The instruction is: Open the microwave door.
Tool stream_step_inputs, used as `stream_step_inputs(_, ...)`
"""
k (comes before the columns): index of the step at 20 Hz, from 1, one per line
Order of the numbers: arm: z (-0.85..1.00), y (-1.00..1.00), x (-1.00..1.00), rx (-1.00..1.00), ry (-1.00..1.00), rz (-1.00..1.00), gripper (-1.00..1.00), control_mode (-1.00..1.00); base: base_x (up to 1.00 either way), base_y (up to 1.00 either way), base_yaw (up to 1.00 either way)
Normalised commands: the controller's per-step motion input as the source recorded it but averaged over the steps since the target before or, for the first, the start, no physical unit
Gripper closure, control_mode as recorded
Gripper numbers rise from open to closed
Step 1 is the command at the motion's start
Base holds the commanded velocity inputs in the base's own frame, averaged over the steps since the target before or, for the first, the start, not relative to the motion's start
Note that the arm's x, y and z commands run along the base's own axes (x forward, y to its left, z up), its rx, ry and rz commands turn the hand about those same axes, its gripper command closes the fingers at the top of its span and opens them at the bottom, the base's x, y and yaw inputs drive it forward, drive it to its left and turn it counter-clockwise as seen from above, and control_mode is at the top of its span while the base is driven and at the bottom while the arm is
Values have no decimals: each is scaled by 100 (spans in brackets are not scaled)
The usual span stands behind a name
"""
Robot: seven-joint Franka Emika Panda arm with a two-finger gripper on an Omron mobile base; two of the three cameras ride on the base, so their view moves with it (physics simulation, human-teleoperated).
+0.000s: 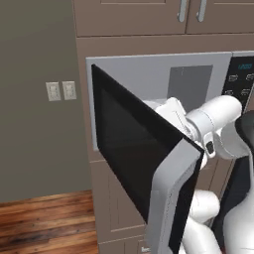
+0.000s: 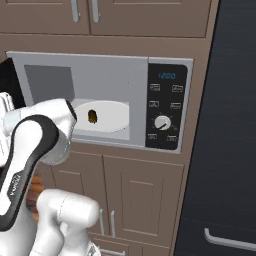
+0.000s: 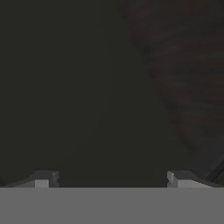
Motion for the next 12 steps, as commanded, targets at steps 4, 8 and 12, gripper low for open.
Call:
stream_step_inputs(4,0,100,-25,-8,-6,-1,-100,-100,0,0,0)
stream_step_inputs(8,-6,100,-8,-8,-9,-7,-100,-100,0,0,0)
stream_step_inputs(12,-21,38,3,7,9,0,-100,-100,0,0,0)
